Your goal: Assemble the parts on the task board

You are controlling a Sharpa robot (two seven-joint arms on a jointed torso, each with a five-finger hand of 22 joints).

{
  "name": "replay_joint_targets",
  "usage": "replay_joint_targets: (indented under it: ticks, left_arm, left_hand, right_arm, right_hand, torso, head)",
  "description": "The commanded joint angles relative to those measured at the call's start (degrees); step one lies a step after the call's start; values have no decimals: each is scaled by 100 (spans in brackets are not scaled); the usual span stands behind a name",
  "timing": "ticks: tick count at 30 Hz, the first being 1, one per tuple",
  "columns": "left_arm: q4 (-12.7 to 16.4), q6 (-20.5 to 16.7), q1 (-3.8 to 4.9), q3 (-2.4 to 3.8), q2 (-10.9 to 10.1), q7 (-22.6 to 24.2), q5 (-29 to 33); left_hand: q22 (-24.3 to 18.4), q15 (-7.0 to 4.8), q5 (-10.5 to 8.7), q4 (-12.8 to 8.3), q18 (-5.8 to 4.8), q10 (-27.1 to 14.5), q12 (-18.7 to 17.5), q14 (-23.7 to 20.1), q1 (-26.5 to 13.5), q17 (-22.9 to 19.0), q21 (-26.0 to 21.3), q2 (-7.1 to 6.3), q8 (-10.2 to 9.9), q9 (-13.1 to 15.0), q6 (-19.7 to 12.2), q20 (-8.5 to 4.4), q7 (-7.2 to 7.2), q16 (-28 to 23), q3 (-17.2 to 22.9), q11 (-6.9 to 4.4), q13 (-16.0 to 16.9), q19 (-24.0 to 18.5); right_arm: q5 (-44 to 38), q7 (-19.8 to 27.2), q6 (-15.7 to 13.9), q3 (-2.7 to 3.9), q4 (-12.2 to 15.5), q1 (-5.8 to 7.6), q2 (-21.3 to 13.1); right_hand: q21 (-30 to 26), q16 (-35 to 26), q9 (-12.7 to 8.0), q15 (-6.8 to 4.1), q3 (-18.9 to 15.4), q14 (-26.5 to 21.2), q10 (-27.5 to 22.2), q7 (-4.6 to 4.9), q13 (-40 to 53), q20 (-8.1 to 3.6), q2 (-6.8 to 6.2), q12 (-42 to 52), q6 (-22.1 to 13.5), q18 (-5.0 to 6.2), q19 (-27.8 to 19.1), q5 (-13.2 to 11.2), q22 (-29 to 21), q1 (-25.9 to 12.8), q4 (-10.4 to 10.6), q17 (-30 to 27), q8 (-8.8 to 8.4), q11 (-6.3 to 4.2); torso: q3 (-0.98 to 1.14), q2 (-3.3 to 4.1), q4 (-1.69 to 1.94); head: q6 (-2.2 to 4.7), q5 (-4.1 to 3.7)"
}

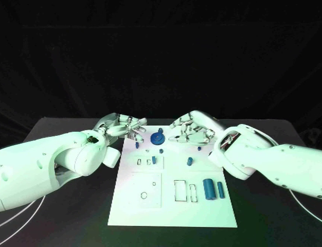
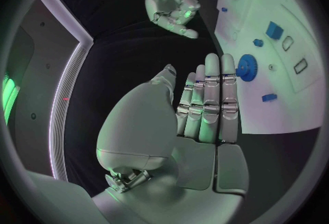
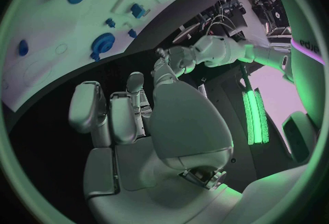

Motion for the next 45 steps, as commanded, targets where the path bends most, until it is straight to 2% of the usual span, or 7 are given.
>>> replay_joint_targets:
  ticks: [1,4,10,13,17,21,45]
  left_arm:
    - [-104,775,16,4,71,-1392,-1534]
    - [-242,1272,107,4,169,-1996,-2227]
    - [-505,2016,317,-34,435,-2958,-3550]
    - [-589,2168,379,-49,577,-3291,-3866]
    - [-675,2267,433,-65,761,-3617,-4103]
    - [-763,2339,492,-95,928,-3830,-4246]
    - [-1172,2970,640,-218,1651,-4556,-4557]
  left_hand:
    - [352,-214,-19,8,69,363,358,559,-178,1451,616,-34,79,69,142,-250,-158,1638,-93,-178,290,415]
    - [2005,-341,20,-19,-118,383,1159,544,-409,4446,2268,-24,168,199,197,-433,-294,4575,-251,-329,1086,618]
    - [4233,-419,-35,27,-364,219,2178,840,-952,6288,4053,133,469,494,345,-495,-392,6207,-789,-414,2102,1050]
    - [5121,-490,-13,-67,-489,329,3545,999,-1104,6834,4704,268,722,749,337,-557,-480,6659,-1098,-480,3487,1315]
    - [5960,-534,-35,19,-624,556,4914,1103,-1260,7169,5232,439,1075,1137,285,-595,-543,6929,-1395,-537,4934,1608]
    - [6279,-561,-30,18,-676,609,5360,1137,-1238,7273,5427,541,1336,1481,162,-619,-581,7014,-1572,-564,5431,1715]
    - [6450,-558,-33,17,-700,527,5435,1137,-1176,7273,5533,723,1652,2018,-84,-612,-588,7014,-1786,-574,5591,1735]
  right_arm:
    - [1710,585,-16,-4,170,117,-336]
    - [2150,822,-104,-2,300,179,-632]
    - [2671,1174,-157,3,358,238,-960]
    - [2711,1326,-162,3,343,251,-1031]
    - [2707,1430,-182,3,326,258,-1073]
    - [2702,1457,-177,3,298,260,-1083]
    - [2783,1375,-215,0,152,261,-976]
  right_hand:
    - [-1107,-949,-15,-36,-48,-325,-38,-6,-361,-17,129,-365,80,283,-603,70,-701,-5,-28,-1110,29,-13]
    - [-3016,-2967,-32,31,-83,-952,-97,25,-925,37,191,-1017,83,560,-1576,158,-1998,71,-68,-3058,2,12]
    - [-3889,-4346,-38,115,-27,-1020,-24,113,-1989,134,292,-2170,193,573,-1631,127,-2722,317,-140,-3592,-24,111]
    - [-4167,-4883,-51,119,28,-838,311,130,-2526,122,320,-2673,273,589,-1480,93,-3014,410,-133,-3826,-90,109]
    - [-4485,-5552,-50,157,93,-755,584,108,-3133,161,295,-3332,370,570,-1346,128,-3352,529,-142,-4167,-198,106]
    - [-4731,-5990,-48,200,99,-720,734,130,-3474,201,261,-3708,416,563,-1303,149,-3609,516,-116,-4388,-282,150]
    - [-5457,-7068,-52,446,43,-1001,754,276,-4063,439,171,-4281,300,549,-1560,354,-4355,424,-220,-4921,-432,340]
  torso:
    - [-15,-73,-15]
    - [-4,-91,-12]
    - [27,-123,-18]
    - [30,-129,-14]
    - [29,-130,-17]
    - [28,-125,-16]
    - [26,-116,-26]
  head:
    - [-49,25]
    - [-63,52]
    - [-119,102]
    - [-149,99]
    - [-177,112]
    - [-183,124]
    - [-293,171]
